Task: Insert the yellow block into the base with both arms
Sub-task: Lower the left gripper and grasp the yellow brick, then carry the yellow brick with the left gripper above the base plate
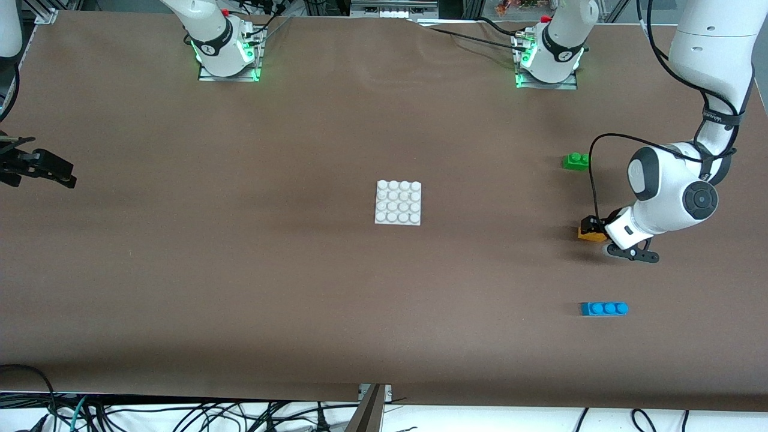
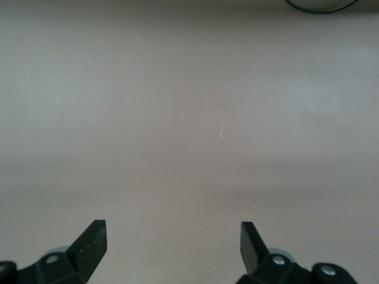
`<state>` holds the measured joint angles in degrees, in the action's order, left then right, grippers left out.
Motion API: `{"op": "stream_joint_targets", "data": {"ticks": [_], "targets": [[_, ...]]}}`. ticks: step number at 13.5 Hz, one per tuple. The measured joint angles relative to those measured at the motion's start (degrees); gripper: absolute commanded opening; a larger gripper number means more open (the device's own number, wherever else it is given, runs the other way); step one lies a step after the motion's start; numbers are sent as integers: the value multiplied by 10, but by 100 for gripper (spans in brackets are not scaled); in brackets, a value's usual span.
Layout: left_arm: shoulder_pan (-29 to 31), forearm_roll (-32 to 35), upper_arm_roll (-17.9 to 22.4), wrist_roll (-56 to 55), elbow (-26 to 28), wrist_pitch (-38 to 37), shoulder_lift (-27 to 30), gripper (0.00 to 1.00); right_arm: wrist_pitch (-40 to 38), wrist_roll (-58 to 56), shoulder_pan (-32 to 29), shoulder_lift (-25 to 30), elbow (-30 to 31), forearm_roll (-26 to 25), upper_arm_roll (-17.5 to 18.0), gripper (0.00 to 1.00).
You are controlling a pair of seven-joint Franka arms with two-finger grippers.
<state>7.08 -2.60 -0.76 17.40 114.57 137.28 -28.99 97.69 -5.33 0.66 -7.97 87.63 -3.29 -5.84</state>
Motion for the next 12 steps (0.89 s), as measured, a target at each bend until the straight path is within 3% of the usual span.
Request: {"op": "stream_joint_targets", "data": {"ticks": [1, 8, 12], "targets": [[0, 0, 0, 0, 0, -1, 0, 0, 0, 0, 0, 0, 0, 0, 0, 100], [0, -9, -3, 0, -42, -84, 32, 0, 0, 0, 0, 0, 0, 0, 0, 100], [-3, -42, -29, -2, -69, -121, 66, 0, 0, 0, 0, 0, 0, 0, 0, 100]]}}
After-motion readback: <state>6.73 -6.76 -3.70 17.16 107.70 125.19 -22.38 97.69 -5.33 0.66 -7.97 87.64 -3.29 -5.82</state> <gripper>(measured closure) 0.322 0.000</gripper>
